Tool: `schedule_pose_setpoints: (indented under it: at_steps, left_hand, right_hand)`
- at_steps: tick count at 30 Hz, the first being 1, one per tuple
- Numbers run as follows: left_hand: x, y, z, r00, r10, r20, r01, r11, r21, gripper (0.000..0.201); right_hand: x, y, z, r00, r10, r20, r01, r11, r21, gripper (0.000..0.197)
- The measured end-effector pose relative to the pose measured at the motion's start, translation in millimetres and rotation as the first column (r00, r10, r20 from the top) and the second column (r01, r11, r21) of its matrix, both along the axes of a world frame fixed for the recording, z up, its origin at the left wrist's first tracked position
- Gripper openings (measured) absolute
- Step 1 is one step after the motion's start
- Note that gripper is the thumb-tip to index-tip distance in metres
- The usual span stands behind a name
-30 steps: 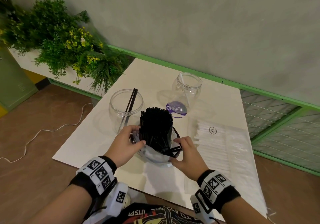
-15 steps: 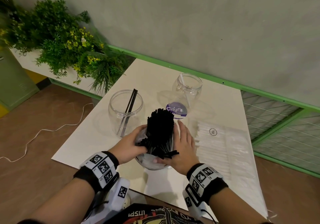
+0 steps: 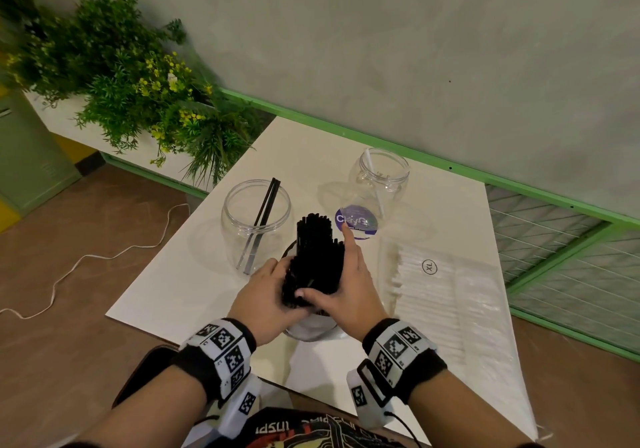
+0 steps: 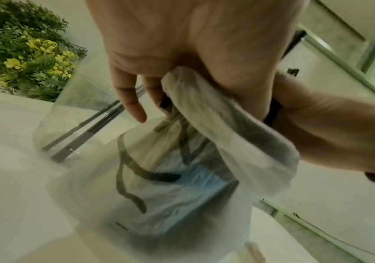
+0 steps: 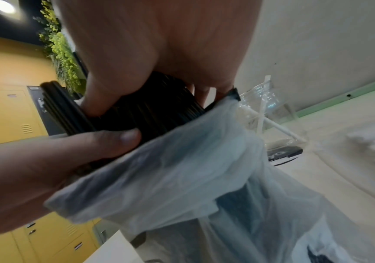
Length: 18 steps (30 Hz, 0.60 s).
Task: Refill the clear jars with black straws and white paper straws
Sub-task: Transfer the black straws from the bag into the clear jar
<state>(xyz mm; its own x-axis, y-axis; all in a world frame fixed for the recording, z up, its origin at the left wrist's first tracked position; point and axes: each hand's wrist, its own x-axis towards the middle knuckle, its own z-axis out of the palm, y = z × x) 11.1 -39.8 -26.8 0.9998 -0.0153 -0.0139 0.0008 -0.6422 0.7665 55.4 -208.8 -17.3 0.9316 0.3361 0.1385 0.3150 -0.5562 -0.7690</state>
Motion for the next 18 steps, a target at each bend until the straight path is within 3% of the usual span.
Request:
schedule_pose_setpoints:
  at_steps: [4, 9, 14, 18]
  left_hand:
    - [-3, 3, -4, 0.996, 0.087, 0.011, -0.087, 0.996, 0.005, 0.066]
    - [-3, -4, 6, 0.997, 0.075, 0.005, -0.075, 0.994, 0.078, 0.072]
    - [-1, -6, 9, 0.992, 0.121, 0.019, -0.123, 0.986, 0.111, 0.054]
    - [-1, -6, 9, 0.993, 0.116, -0.009, -0.114, 0.987, 0.113, 0.057]
  right_hand:
    - [0, -11, -8, 0.998, 0.005, -0.058, 0.002, 0.994, 0.109, 0.118]
    - [-4, -4, -10, 0.998, -0.055, -0.019, 0.057, 0.996, 0.066, 0.114]
    - [-9, 4, -9, 0.998, -0.065, 0.027, 0.065, 0.998, 0.021, 0.11]
    - [-12, 6, -4, 0.997, -0.076, 0.031, 0.075, 0.997, 0.007, 0.108]
